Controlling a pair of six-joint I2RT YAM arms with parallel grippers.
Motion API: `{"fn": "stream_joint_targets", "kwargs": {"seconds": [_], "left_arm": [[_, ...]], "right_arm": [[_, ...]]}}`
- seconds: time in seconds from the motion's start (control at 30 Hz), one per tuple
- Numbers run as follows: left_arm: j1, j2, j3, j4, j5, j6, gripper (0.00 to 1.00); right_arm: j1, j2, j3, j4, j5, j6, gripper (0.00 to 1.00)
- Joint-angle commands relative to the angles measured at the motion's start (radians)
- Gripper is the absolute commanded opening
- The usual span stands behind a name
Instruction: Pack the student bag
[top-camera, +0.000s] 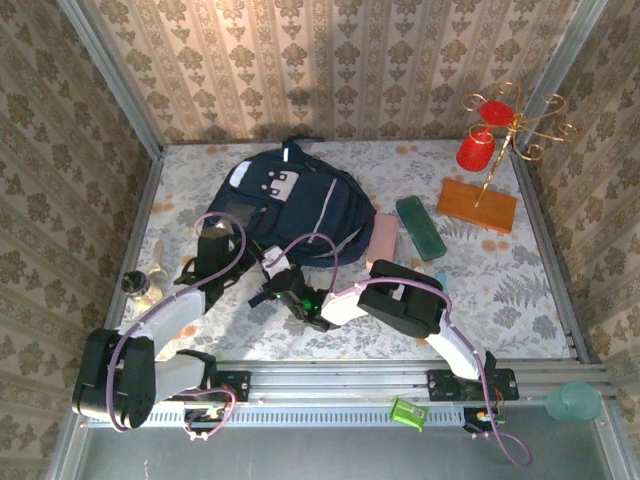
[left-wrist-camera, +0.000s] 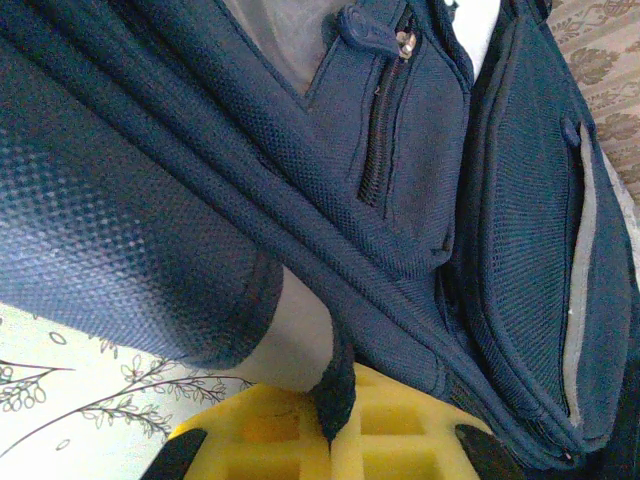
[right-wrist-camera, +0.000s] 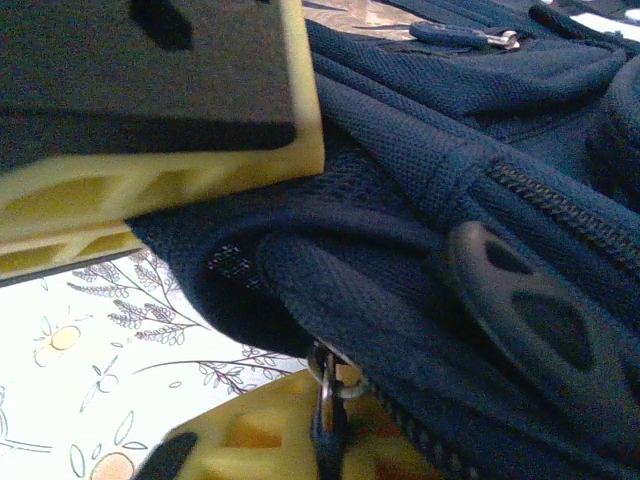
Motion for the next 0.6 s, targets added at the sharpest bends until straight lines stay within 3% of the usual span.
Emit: {"fn": "stream_joint_targets", "kwargs": {"seconds": [0.0, 0.57], "left_arm": [[0.001, 0.008, 0.025, 0.064, 0.038, 0.038, 0.00], [0.129, 0.051, -0.018, 0.071, 0.035, 0.113, 0.00]], "right_arm": [[-0.003, -0.039, -0.042, 0.040, 0.030, 0.010, 0.00], [-0.034, -0.306, -0.350, -0.131, -0.016, 0.186, 0.00]]}}
